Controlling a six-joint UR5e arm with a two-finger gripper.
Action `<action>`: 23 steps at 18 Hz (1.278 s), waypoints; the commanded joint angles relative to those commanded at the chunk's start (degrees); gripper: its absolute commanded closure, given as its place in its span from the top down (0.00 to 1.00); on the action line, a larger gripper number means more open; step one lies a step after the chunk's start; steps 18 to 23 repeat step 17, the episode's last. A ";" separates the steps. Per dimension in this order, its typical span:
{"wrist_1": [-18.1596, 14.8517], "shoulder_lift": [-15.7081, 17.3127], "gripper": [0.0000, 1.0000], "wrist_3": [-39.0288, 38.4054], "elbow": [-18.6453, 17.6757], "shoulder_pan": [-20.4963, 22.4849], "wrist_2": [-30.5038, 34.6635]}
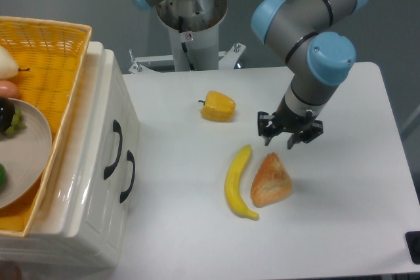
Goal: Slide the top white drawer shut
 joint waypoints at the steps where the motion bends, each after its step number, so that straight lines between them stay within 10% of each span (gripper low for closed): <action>1: 0.00 -0.17 1.00 1.93 0.00 0.70 0.44; 23: 6.15 -4.13 1.00 17.33 0.62 7.30 3.70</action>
